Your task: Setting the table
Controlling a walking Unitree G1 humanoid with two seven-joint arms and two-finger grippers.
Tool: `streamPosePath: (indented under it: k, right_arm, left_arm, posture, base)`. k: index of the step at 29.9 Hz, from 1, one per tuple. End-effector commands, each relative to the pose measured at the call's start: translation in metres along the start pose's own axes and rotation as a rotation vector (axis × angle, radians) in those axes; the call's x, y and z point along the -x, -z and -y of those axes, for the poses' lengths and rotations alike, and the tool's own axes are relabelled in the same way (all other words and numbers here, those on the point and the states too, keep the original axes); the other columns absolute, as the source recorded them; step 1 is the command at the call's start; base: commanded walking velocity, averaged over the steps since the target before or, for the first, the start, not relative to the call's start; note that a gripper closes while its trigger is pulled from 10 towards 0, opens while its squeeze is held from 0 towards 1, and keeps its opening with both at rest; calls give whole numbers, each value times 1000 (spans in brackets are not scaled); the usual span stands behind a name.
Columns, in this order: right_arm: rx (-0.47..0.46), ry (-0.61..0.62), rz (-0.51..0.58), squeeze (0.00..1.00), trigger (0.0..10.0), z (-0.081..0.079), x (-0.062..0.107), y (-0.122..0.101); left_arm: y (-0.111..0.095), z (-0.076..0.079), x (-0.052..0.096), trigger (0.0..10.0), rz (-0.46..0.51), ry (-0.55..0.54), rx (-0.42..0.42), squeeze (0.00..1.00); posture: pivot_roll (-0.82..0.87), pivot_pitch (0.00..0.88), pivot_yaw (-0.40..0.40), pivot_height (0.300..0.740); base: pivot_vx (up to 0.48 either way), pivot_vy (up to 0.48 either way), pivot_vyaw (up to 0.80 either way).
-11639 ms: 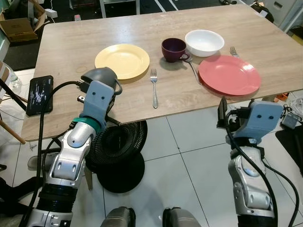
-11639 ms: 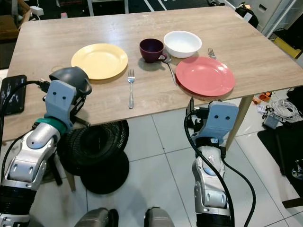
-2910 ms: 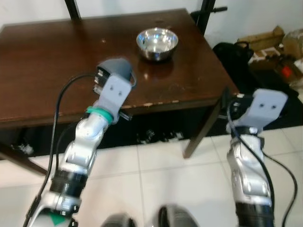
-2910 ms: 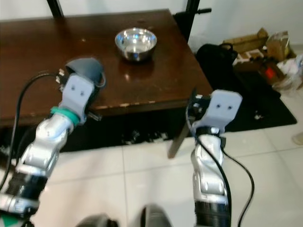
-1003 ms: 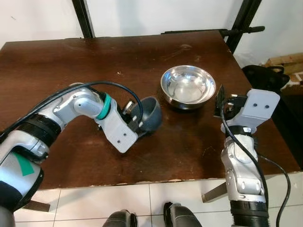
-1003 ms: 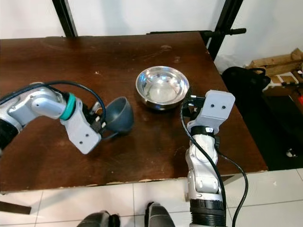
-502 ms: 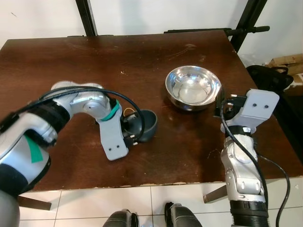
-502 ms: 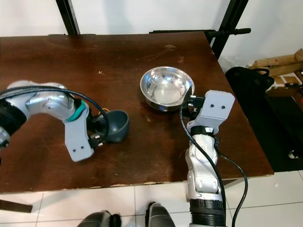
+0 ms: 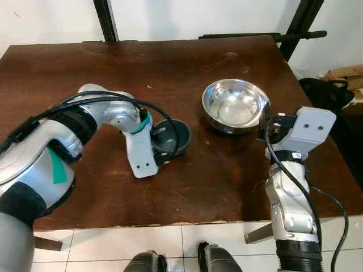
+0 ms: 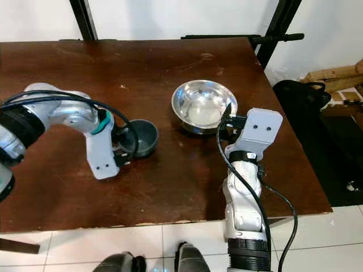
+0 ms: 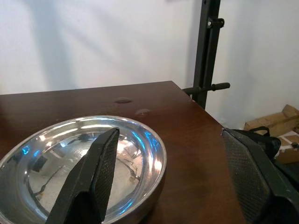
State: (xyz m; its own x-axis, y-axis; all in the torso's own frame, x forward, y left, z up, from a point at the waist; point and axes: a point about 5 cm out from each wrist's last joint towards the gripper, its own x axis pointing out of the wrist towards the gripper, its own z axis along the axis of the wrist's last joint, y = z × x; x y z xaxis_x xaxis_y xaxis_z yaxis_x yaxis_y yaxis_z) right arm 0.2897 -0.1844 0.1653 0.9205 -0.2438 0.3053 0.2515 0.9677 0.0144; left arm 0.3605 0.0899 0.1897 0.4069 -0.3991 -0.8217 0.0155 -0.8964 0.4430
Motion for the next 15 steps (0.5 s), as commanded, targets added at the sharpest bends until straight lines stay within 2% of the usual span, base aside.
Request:
streamPosePath:
  k: [1, 5, 10, 11, 15]
  right_arm:
    - [3, 12, -6, 0, 10000, 3, 2, 2]
    - [2, 13, -5, 0, 10000, 2, 1, 2]
    - [2, 12, -5, 0, 10000, 2, 1, 2]
    - [1, 15, -5, 0, 10000, 3, 1, 2]
    - [2, 17, -7, 0, 10000, 4, 2, 2]
  left_arm:
    - [1, -2, 0, 10000, -8, -13, -1, 1000]
    - [3, -11, 1, 10000, -5, -102, 21, 1000]
    - [7, -16, 4, 10000, -3, -162, 54, 1000]
    - [13, -16, 19, 10000, 23, -203, 121, 0]
    - [19, -11, 37, 10000, 50, -230, 174, 0]
  posture:
    - [-3, 14, 86, 740]
    - [1, 15, 83, 740]
    - [1, 16, 83, 740]
    - [0, 18, 83, 740]
    - [6, 20, 81, 740]
  base:
    - [0, 0, 0]
    - [0, 0, 0]
    - [0, 0, 0]
    - [0, 0, 0]
    - [0, 0, 0]
